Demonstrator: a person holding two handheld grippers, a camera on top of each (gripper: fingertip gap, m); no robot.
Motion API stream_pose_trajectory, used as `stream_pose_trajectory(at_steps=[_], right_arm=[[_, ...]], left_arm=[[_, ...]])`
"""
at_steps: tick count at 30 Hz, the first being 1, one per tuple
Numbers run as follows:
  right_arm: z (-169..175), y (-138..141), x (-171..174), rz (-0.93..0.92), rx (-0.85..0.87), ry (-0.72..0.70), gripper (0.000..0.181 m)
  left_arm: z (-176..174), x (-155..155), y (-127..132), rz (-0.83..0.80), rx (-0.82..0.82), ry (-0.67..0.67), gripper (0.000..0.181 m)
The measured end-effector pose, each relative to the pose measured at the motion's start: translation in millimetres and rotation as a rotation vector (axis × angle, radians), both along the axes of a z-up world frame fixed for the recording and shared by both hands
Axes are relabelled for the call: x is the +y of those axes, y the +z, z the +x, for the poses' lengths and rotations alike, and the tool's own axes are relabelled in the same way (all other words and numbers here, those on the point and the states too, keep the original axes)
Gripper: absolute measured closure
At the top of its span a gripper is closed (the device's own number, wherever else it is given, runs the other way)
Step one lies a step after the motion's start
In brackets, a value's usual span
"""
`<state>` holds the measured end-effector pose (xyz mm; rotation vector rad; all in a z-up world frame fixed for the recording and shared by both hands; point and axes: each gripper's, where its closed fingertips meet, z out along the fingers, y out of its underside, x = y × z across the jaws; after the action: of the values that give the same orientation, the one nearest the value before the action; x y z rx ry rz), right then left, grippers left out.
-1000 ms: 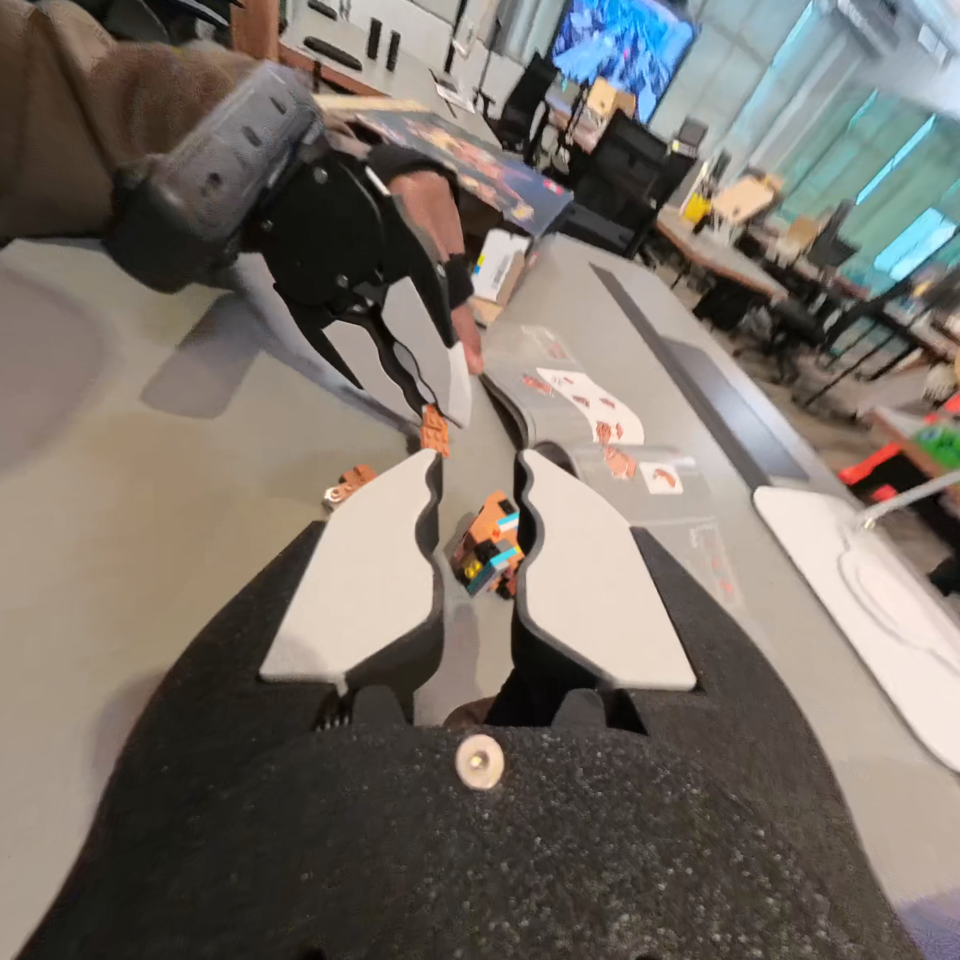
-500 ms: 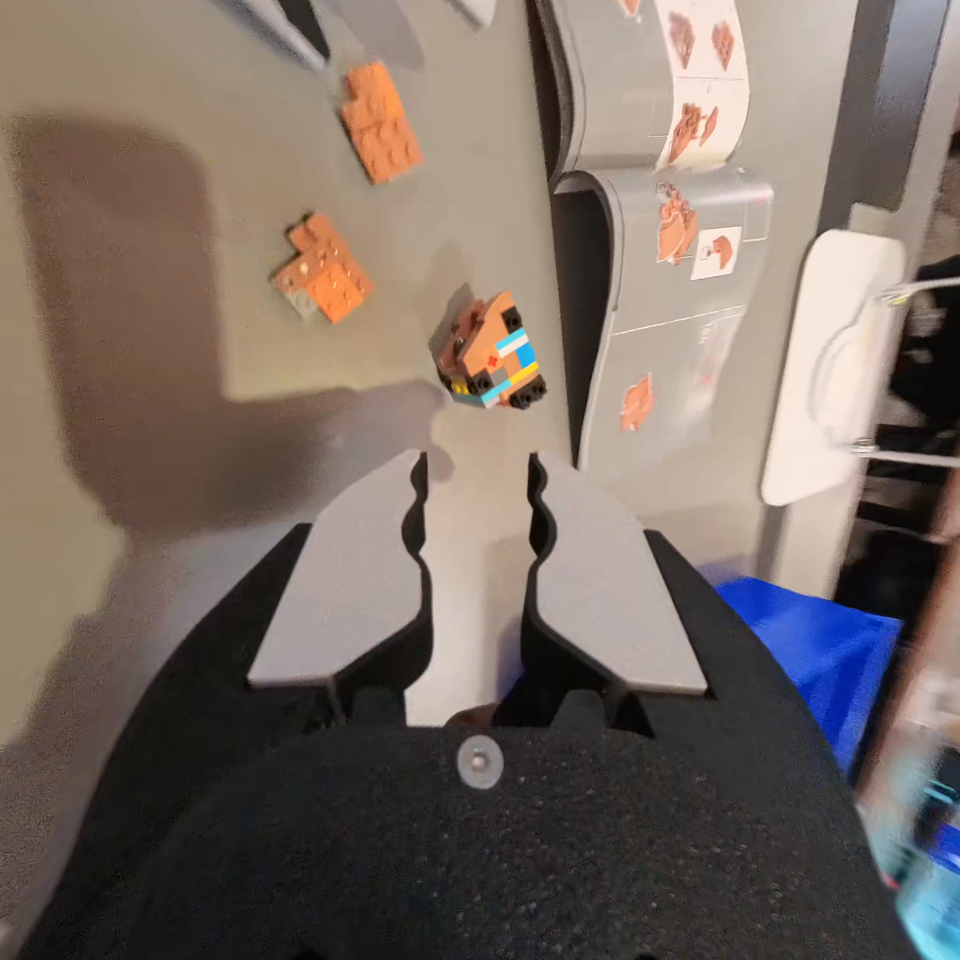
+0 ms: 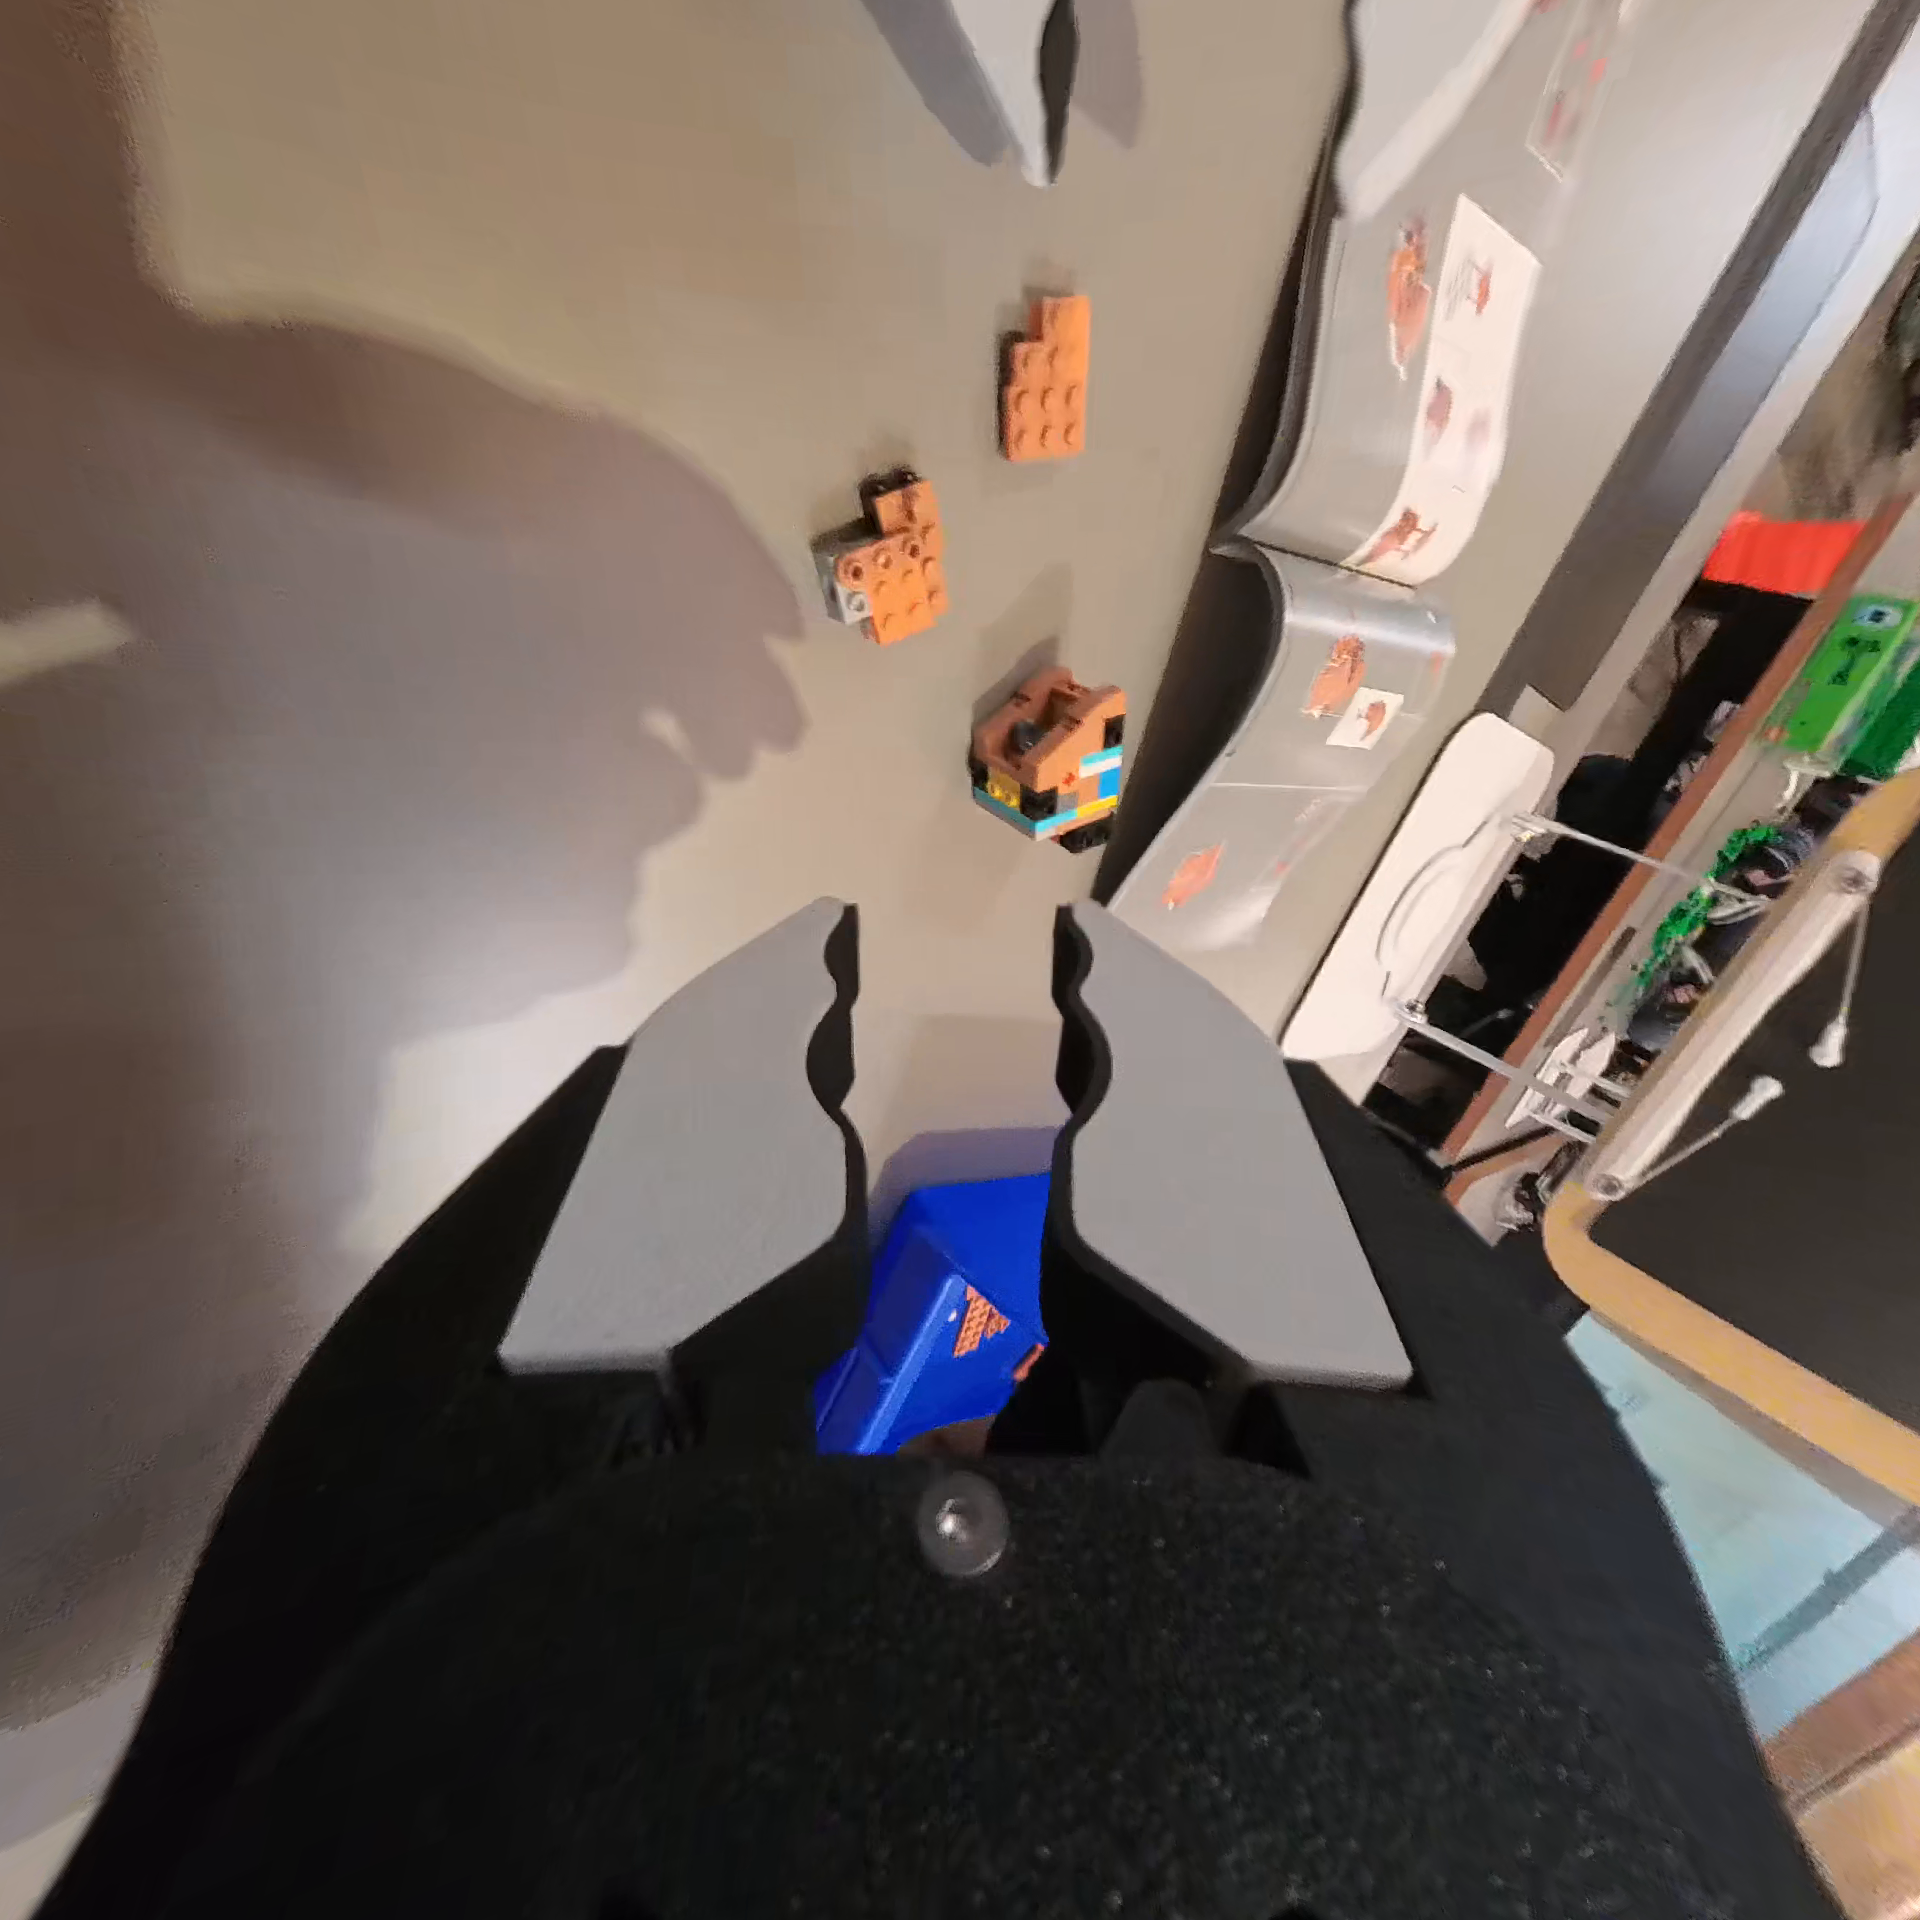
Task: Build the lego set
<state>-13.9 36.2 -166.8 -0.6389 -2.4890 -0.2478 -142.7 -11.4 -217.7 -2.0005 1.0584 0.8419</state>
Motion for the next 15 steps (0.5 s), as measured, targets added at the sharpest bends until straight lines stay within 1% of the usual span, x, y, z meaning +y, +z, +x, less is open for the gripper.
stream_pose_trajectory(at_steps=[3, 6, 9, 10, 13, 15], right_arm=[[1, -7, 6, -0.057, -0.03, -0.036, 0.146], [-2, -1, 9, -0.05, 0.014, -0.036, 0.146], [-2, -5, 20, 0.065, 0.041, -0.055, 0.143], [-1, -7, 19, 0.066, 0.041, -0.048, 0.142], [-6, -9, 20, -0.016, 0.043, -0.073, 0.143], [-18, 1, 26, -0.076, 0.116, -0.111, 0.141]], left_arm=[[1, 2, 6, 0.025, 0.002, 0.011, 0.125], [1, 3, 8, 0.041, -0.005, 0.01, 0.127], [-2, 5, 8, 0.044, -0.002, 0.014, 0.127], [-3, 6, 8, 0.047, -0.004, 0.016, 0.127], [-4, 9, 13, 0.071, -0.014, 0.016, 0.128], [-3, 12, 18, 0.102, -0.024, 0.017, 0.129]])
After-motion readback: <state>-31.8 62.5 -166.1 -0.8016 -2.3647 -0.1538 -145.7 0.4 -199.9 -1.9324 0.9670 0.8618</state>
